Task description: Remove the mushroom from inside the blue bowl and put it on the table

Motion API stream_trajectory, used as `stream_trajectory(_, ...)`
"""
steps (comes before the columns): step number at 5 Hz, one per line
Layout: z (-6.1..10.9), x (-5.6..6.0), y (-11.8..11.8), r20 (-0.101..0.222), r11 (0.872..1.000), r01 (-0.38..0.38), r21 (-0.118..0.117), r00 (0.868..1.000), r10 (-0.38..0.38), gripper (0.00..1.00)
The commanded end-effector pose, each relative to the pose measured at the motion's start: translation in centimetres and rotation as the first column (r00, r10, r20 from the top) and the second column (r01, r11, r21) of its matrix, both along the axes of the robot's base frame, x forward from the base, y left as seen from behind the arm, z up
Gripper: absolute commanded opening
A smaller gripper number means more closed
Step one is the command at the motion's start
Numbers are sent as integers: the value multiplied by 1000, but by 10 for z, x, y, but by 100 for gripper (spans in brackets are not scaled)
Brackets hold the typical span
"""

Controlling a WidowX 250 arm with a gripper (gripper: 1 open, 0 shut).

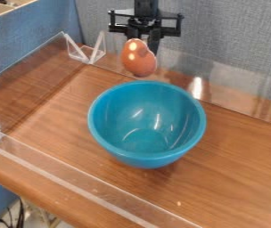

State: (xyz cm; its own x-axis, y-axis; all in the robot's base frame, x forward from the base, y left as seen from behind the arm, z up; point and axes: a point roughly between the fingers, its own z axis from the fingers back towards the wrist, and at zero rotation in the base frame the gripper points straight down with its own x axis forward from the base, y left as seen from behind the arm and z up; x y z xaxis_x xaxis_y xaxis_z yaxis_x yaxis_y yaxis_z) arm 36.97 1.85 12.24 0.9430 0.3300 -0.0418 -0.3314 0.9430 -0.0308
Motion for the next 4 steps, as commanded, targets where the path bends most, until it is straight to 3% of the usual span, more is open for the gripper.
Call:
stream_trajectory(1,26,2,0,75,1000,0,10,997,-1,0)
stream_trajectory(2,28,3,-2,79,1000,4,10,997,-4,0)
stream_trajectory(4,13,4,-6,85,1000,-3,12,996,2,0)
